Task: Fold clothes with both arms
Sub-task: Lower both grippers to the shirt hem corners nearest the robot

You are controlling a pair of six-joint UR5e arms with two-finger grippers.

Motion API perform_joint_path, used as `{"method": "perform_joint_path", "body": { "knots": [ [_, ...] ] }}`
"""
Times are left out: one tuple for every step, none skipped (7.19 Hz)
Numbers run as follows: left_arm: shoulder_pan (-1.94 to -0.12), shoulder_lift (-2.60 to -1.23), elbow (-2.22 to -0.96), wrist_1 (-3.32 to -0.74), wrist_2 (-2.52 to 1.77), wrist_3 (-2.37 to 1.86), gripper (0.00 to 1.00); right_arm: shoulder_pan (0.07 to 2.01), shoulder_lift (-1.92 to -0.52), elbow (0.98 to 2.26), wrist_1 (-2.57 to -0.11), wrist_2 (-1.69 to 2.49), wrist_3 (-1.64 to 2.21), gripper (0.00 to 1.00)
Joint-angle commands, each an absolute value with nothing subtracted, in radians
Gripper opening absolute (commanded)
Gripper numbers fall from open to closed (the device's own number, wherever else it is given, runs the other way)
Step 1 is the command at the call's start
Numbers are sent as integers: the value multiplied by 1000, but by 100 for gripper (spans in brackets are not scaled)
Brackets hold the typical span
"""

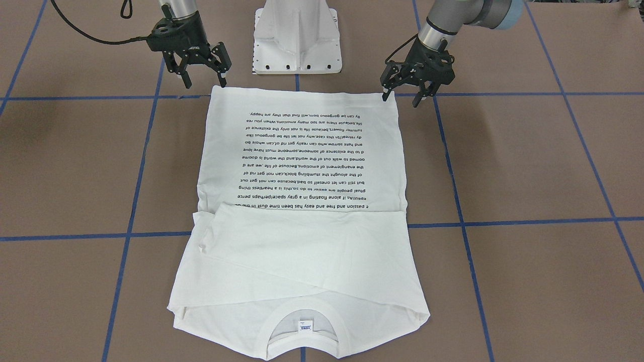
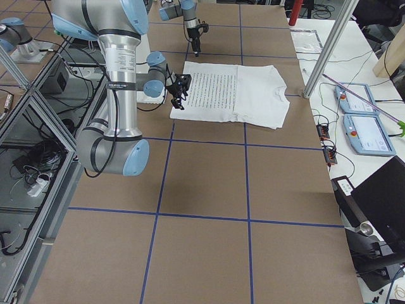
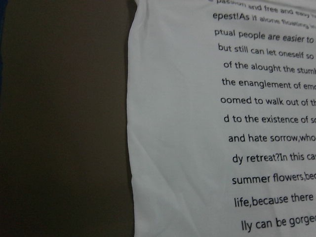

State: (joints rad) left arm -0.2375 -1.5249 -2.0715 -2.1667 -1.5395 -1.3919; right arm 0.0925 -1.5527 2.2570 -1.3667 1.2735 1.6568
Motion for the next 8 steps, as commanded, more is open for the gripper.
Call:
{"method": "perform_joint_path", "body": {
  "knots": [
    [-167,-1508,-2066,-2158,-1506,-1422,78,83,-1554,2257,-1367,1269,1661,100],
    [-166,-1509,-2066,-2157,-1506,-1422,62,80,-1554,2256,-1367,1261,1661,100],
    [-163,-1509,-2066,-2146,-1508,-1422,45,77,-1554,2256,-1367,1261,1661,100],
    [-158,-1514,-2065,-2131,-1508,-1422,41,74,-1554,2255,-1367,1253,1661,100],
    [-155,-1517,-2065,-2128,-1508,-1422,41,72,-1554,2255,-1367,1253,1661,100],
    [-138,-1520,-2060,-2128,-1509,-1422,41,71,-1554,2253,-1367,1253,1661,100],
    [-135,-1525,-2054,-2128,-1509,-1422,41,71,-1554,2253,-1367,1253,1661,100],
    [-132,-1526,-2046,-2128,-1509,-1422,41,71,-1554,2253,-1367,1253,1661,100]
  ]
}}
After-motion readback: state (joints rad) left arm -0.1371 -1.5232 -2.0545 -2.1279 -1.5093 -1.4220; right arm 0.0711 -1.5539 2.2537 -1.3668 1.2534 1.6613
